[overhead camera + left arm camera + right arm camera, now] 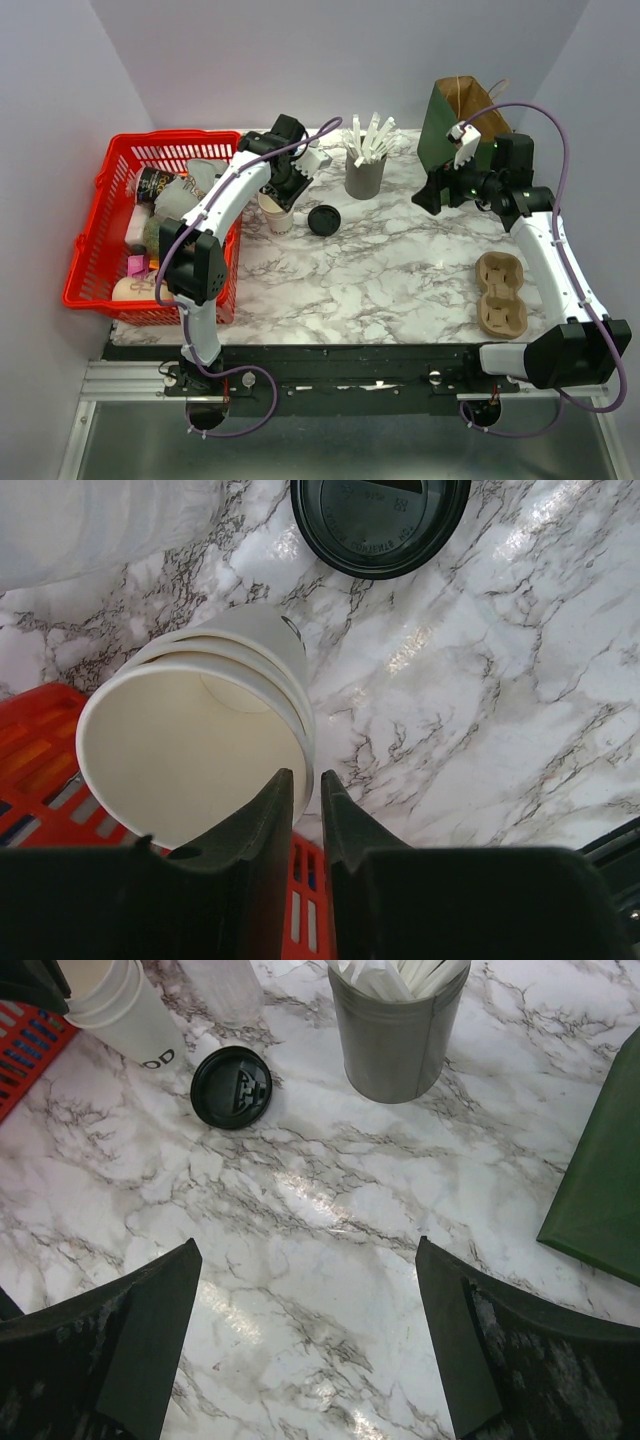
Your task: Pack the takeout coffee
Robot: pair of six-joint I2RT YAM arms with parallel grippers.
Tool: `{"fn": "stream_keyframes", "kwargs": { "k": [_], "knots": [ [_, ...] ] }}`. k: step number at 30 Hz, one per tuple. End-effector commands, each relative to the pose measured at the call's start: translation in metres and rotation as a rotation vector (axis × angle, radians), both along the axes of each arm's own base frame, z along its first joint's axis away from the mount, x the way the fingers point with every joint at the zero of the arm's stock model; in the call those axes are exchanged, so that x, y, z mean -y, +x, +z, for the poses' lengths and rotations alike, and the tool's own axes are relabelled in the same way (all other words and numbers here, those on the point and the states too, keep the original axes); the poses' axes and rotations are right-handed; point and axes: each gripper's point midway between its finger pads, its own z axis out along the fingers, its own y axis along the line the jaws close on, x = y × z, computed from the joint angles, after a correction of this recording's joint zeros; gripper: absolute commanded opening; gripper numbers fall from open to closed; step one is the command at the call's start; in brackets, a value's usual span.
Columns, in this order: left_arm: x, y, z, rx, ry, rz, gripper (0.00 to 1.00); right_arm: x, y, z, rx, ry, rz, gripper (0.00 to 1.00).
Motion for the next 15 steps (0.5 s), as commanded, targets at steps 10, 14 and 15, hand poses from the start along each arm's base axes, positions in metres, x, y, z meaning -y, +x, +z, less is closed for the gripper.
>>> {"fn": "stream_keyframes", "kwargs": {
  "k": [10,14,15],
  "knots": [
    [-0.0011,0.0029,-0.0097,-0.022,0.03,0.0,0.13,0.0,0.0014,0.0014,0.031,-0.012,-0.004,0.97],
    [-0.0016,0.0038,-0.0053,-0.009,0.029,0.003,0.09,0.0003,0.0013,0.0026,0.033,-0.01,-0.005,0.97],
    [-0.002,0.0034,-0.0041,-0.007,0.029,0.004,0.08,0.0005,0.0012,0.003,0.035,-0.011,-0.006,0.97]
  ]
}}
